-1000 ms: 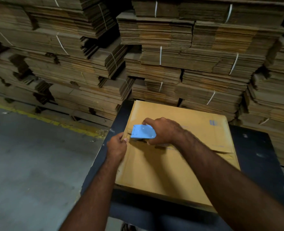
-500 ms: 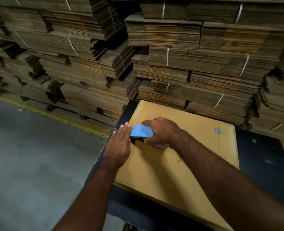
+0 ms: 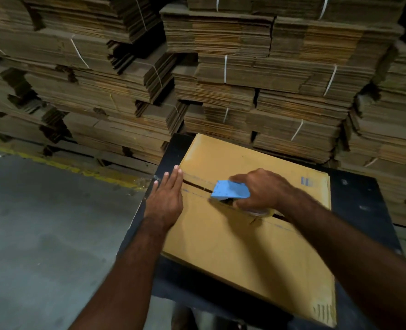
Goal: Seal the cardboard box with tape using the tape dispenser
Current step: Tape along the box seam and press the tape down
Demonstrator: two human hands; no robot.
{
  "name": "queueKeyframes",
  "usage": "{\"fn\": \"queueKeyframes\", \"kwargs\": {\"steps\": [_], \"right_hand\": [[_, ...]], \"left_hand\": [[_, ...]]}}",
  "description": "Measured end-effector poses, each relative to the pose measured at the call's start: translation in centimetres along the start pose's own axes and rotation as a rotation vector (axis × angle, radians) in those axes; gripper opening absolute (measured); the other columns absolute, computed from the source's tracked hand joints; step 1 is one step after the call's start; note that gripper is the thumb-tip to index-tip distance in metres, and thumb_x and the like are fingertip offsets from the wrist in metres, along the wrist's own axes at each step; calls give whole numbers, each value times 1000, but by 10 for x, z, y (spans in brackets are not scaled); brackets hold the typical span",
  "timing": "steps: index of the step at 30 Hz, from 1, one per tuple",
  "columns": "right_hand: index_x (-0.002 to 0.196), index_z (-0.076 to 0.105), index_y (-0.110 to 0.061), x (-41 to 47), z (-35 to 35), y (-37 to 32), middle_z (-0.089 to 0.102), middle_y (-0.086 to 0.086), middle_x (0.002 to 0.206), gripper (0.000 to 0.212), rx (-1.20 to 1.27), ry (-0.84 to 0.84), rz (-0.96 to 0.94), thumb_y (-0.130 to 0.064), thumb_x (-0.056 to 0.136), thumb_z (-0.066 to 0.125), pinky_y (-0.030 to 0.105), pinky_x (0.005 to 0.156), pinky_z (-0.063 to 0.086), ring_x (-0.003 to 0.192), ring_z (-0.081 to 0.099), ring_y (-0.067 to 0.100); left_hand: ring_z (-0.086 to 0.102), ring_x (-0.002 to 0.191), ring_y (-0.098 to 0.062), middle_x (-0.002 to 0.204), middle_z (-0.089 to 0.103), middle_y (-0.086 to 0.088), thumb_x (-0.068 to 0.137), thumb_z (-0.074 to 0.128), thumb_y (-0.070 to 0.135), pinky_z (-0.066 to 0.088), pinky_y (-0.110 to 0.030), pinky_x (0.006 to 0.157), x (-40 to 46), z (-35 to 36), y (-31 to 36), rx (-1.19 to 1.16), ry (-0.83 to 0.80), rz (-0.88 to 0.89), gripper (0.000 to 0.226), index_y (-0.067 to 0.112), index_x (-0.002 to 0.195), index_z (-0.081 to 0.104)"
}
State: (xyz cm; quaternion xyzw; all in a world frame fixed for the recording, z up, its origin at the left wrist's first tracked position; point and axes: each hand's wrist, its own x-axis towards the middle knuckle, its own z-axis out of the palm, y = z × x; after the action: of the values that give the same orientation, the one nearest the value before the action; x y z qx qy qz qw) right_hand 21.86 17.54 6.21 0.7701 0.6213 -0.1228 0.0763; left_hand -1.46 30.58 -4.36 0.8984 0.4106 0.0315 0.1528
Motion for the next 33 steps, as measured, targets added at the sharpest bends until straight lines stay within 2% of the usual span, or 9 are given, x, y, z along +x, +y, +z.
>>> {"fn": "queueKeyframes", "kwargs": {"steps": [5,8,12,18,20,24,26,30,33], "right_hand": [[134,38,-38,7,-3,-12,59,0,114,70,-25,-135,4,-51,73,70,37,74,51,99,56,24],[134,37,-39,6,-6,-7,59,1,114,67,-14,-173,11,-44,75,69,40,77,53,97,55,23],[135,38,-39,4,-9,-7,59,1,113,70,-17,-173,31,-40,73,70,40,78,53,96,54,21],[138,38,-37,2,-6,-17,59,-1,116,71,-55,-129,49,-41,76,71,35,70,49,94,53,18],[137,37,-39,0,-4,-17,60,-2,115,71,-53,-112,58,-42,74,71,36,71,50,95,55,19],[135,37,-42,-2,-2,-17,59,-5,113,72,-36,-106,78,-41,71,71,38,72,53,95,55,18],[136,38,-40,-1,-2,-19,59,-4,114,71,-32,-109,76,-41,73,71,38,72,53,96,54,18],[136,38,-38,-1,0,-20,60,-3,116,71,-44,-95,71,-43,73,71,40,75,54,99,56,19],[138,36,-42,-3,1,-18,61,-5,116,73,-26,-74,58,-44,74,71,38,74,53,99,56,19]], "left_hand": [[-5,153,-25,167,-9,1,106,26,34,14,-51,123,-6,-4,11,-61,-28,-14,61,18,159,1],[-9,153,-24,167,-9,-2,104,18,44,1,-54,122,-11,4,10,112,1,0,64,17,158,1],[-5,154,-21,167,3,-6,100,13,50,-4,-51,122,-6,9,13,235,15,180,69,13,159,8],[-1,154,-22,167,3,-10,101,9,56,8,-42,125,-16,22,33,200,-88,469,75,9,158,6],[0,154,-21,167,4,-10,100,9,58,8,-42,125,-13,22,30,217,-61,442,77,8,158,7],[-6,153,-24,166,-4,-14,95,9,71,1,-42,125,10,11,19,211,-30,215,91,5,158,2],[-9,153,-24,166,-8,-13,93,8,73,0,-42,124,11,9,19,209,-52,241,93,6,157,-2],[-9,153,-22,166,-10,-10,95,10,71,3,-41,125,-3,11,26,192,-103,457,89,9,158,-3],[-8,153,-21,166,-8,-10,95,8,70,4,-41,125,0,13,20,205,-76,398,89,8,158,-1]]}}
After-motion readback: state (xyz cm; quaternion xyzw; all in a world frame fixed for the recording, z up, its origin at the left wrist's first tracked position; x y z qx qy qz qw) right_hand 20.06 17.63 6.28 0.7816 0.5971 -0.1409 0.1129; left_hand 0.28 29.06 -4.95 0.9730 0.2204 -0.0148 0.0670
